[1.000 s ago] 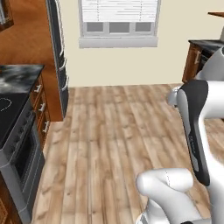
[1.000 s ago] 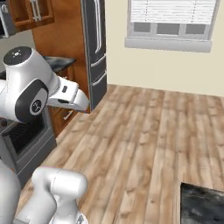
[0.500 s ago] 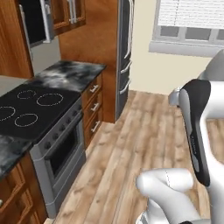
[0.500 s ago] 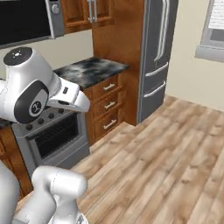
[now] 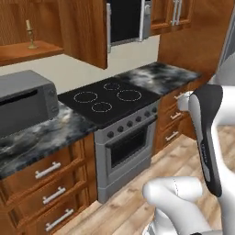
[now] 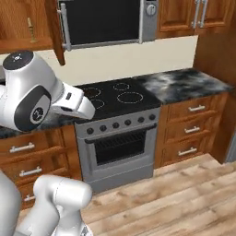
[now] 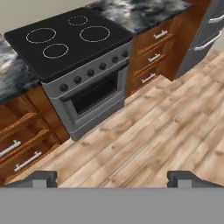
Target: Get the candle and the beer from the cabinet and move them to the dining counter.
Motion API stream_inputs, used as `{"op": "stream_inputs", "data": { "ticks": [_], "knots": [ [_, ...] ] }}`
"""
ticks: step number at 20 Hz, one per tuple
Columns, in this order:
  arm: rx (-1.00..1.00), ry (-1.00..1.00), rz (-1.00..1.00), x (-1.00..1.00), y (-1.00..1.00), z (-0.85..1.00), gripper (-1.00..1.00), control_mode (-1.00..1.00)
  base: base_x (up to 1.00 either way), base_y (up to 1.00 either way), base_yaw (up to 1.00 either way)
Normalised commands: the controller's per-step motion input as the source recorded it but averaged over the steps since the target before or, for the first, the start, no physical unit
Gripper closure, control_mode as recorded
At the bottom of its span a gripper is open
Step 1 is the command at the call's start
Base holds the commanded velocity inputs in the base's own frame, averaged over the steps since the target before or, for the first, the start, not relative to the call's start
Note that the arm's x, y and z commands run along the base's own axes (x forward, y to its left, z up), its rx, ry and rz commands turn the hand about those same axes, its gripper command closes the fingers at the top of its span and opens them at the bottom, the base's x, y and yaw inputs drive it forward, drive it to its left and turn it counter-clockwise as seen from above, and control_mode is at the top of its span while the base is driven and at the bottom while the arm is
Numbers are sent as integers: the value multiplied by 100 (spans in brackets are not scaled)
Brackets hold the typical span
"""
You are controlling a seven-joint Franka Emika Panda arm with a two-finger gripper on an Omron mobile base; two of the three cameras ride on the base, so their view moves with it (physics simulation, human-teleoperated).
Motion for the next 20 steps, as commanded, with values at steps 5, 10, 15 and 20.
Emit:
{"op": "stream_inputs", "data": {
  "ticks": [5,10,15,20],
  "knots": [
    [0,0,0,0,0,0,-100,100,50,0,79],
    [0,0,0,0,0,0,-100,100,63,16,63],
    [0,0,0,0,0,0,-100,100,71,64,28],
    [0,0,0,0,0,0,-100,100,64,54,16]
  ]
}}
